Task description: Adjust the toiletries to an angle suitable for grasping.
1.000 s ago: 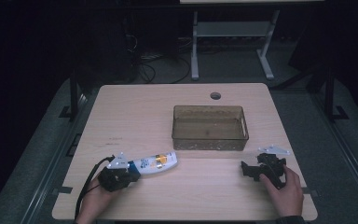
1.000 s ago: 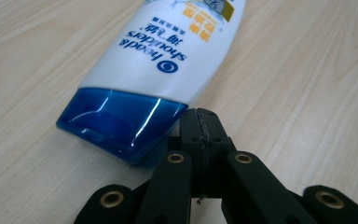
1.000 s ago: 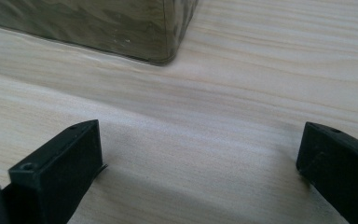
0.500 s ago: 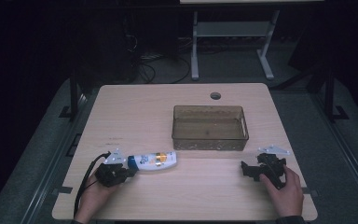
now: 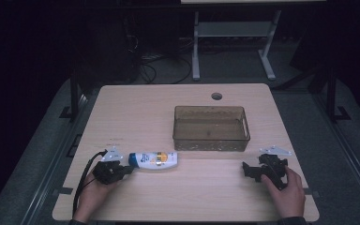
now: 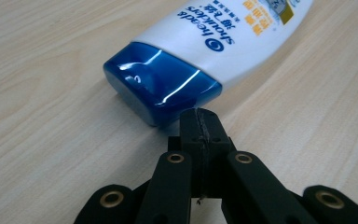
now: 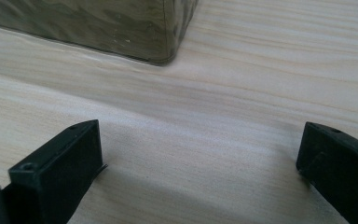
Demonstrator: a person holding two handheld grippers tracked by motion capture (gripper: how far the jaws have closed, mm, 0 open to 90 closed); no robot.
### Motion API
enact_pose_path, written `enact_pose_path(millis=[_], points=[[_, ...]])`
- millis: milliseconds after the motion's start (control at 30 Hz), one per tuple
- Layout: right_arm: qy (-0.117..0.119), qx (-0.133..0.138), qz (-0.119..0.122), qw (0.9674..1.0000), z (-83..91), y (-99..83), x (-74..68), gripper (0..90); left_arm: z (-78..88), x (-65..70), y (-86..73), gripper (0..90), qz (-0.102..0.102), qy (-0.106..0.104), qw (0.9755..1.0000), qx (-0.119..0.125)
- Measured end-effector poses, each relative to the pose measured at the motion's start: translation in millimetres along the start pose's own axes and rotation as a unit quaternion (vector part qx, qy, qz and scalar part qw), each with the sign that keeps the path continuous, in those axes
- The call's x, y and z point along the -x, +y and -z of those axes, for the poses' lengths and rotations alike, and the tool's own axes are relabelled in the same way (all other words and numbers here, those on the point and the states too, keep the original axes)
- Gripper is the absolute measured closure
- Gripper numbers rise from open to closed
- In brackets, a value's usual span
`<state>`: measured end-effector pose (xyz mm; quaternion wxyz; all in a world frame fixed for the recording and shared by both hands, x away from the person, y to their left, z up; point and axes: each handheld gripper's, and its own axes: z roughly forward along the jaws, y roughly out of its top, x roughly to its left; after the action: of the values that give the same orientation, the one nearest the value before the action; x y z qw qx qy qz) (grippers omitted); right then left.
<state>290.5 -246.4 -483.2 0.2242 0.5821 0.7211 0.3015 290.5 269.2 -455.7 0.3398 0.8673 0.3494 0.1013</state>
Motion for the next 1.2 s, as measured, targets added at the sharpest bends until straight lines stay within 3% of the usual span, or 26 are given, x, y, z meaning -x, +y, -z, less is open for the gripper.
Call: enact_pose_path(millis=[200,400,700,1200], points=[[0.000,0.000,0.000,1.0000,0.0,0.0,0.0,0.0,5.0,4.8,4.3,89.6,0.007,-0.018,0.9997,0.018],[0.000,0.000,0.001,1.0000,0.0,0.0,0.1,0.0,10.8,14.3,24.3,89.6,-0.006,-0.031,0.9988,0.038],[0.000,0.000,0.002,1.0000,0.0,-0.1,0.3,0.0,0.6,16.7,53.1,89.5,-0.017,-0.038,0.9979,0.049],[0.000,0.000,0.002,1.0000,0.0,-0.1,0.3,0.0,-20.4,12.3,81.0,89.6,-0.024,-0.038,0.9976,0.052]])
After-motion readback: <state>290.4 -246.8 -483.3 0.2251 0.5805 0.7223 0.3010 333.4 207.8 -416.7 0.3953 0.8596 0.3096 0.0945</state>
